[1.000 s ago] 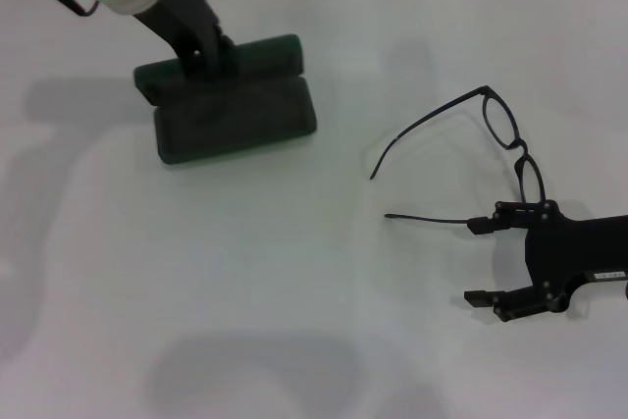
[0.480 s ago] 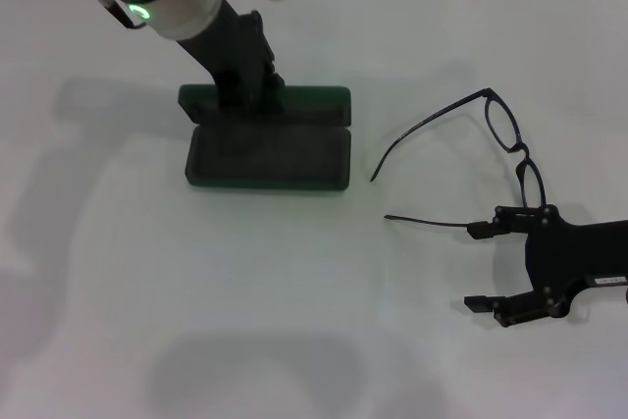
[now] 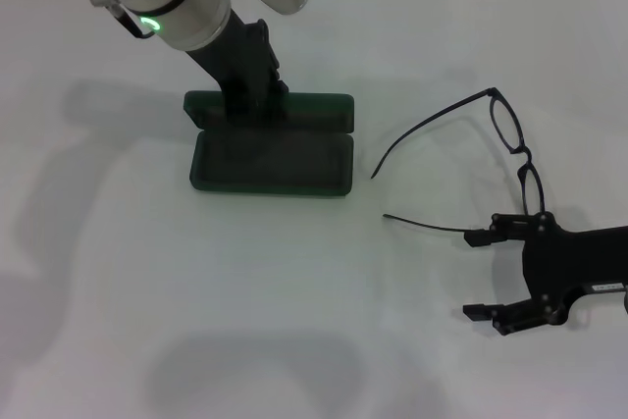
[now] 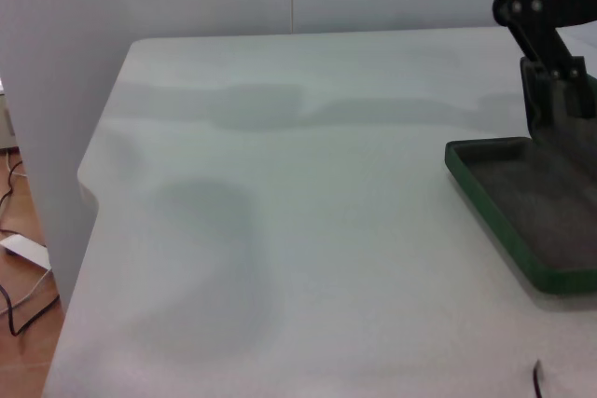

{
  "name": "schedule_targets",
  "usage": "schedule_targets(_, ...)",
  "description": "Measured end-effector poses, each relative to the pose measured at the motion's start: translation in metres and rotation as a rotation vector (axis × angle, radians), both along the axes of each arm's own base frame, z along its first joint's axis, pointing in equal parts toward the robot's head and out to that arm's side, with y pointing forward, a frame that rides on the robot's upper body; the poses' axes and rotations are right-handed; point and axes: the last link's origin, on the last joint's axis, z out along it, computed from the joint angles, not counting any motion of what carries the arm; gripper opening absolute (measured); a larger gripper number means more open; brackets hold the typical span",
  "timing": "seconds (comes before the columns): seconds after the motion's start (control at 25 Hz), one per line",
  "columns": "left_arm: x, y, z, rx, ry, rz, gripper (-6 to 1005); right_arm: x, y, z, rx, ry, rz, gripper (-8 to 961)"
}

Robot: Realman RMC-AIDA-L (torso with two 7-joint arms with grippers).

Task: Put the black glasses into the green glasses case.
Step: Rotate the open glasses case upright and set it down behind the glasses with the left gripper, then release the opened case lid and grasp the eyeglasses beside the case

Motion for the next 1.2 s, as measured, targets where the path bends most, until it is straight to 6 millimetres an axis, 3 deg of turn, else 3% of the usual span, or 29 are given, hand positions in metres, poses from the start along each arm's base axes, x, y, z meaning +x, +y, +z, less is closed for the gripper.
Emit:
schedule_targets(0.72,-0.004,0.003,-0.001,0.057,-0.032,0.039,415,0.0,-0.002,0.001,-0.005,0.006,-0.002,854)
schedule_targets(1.2,0.005,0.005,0.007,0.108,-0.11,0.105,545,-0.005,-0.005,0.021,0.022,0.091,0.004,853)
